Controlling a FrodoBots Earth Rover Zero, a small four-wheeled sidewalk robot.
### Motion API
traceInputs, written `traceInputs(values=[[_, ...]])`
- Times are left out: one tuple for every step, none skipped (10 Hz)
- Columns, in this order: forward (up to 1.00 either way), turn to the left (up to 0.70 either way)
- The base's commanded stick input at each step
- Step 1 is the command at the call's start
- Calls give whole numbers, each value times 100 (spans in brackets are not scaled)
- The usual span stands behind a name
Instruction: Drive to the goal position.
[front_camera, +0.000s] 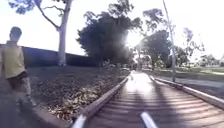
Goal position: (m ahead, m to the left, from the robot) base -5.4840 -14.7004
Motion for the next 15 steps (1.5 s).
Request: traceInputs(values=[[71,-33],[66,-33],[66,-33],[66,-33],[64,-33],[60,-55],[57,-57],[54,-54],[65,-44],[91,-24],[98,0],[99,0],[99,0],[98,0],[98,0]])
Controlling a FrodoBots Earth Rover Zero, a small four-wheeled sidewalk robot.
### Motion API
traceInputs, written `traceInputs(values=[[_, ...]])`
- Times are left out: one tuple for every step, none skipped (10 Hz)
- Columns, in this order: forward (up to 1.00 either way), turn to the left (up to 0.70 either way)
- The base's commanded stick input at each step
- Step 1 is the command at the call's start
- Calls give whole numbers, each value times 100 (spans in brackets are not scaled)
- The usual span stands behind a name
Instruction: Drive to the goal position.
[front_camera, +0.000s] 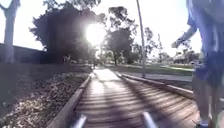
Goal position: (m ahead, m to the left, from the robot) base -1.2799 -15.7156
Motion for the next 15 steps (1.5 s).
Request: traceInputs(values=[[97,2],[95,13],[92,23],[86,29],[74,38],[57,57],[40,67],[55,48],[74,21],[83,0],[73,0],[67,0],[65,0],[66,0],[65,0]])
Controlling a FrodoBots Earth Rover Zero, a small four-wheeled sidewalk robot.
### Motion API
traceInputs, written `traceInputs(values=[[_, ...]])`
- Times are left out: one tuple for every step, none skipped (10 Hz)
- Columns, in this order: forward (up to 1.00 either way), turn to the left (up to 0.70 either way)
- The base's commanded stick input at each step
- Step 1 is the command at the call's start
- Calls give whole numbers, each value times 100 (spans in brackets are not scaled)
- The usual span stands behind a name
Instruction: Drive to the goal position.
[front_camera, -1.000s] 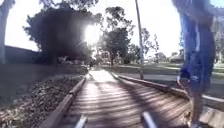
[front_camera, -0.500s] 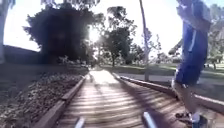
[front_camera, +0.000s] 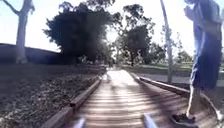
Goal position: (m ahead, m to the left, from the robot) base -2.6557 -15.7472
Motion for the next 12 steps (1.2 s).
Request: traceInputs(values=[[67,0],[71,0],[76,0],[83,-10],[92,-36],[92,-37],[94,-25],[96,-10],[98,0],[98,0],[98,0],[98,0]])
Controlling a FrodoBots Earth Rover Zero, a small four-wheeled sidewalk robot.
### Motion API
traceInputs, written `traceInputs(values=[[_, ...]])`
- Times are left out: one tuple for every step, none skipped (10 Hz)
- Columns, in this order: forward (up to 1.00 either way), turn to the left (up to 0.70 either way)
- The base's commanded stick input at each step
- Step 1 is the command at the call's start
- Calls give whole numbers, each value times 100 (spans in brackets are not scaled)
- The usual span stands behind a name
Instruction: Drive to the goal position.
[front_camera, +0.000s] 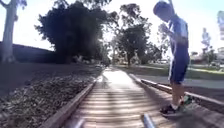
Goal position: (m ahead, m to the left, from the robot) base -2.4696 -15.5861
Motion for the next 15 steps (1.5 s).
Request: traceInputs(values=[[98,0],[98,0],[98,0],[98,0],[98,0],[97,0],[96,0],[93,0],[93,0],[93,0],[93,0],[93,0],[93,0],[93,0],[93,0]])
